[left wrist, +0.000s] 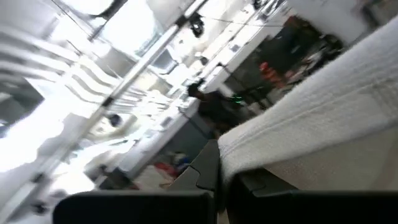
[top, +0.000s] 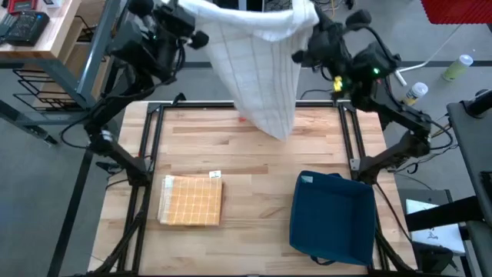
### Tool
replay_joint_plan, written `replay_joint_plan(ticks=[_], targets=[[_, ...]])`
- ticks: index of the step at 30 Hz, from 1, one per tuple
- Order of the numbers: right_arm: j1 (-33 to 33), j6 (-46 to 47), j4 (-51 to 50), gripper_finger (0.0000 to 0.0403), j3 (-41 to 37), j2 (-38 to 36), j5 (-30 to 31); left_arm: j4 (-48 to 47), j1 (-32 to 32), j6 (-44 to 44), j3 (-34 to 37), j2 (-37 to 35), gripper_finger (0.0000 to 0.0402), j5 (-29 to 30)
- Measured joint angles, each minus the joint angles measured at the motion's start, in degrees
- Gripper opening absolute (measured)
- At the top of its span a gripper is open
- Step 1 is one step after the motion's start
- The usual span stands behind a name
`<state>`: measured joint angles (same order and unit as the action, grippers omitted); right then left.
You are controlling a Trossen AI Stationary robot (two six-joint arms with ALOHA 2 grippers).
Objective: Fold towel
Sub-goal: Fold the white towel
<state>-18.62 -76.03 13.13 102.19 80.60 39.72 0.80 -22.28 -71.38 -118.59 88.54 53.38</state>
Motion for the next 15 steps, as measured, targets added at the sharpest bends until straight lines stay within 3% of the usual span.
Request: replay_joint_plan(ticks=[5, 8, 12, 15], targets=[[-1.05, -4.83, -3.19, 0.0000, 10.47, 6.74, 12.59, -1.17, -0.20, -11.06, -13.84, 8.45, 0.0000, 4.99], [0.48, -1.42, -16.68, 0.0000, 13.24, 7.04, 19.04, -2.41, 0.66, -15.50, -15.59, 10.06, 0.0000, 8.87], [2.87, 24.10, -48.66, 0.0000, 15.36, 3.52, 16.84, -10.02, 1.69, -14.40, -11.35, 7.50, 0.0000, 13.88], [3.48, 48.20, -73.92, 0.0000, 17.29, 0.00, 8.74, -22.24, 3.57, -6.54, -9.23, 5.14, 0.0000, 17.06]])
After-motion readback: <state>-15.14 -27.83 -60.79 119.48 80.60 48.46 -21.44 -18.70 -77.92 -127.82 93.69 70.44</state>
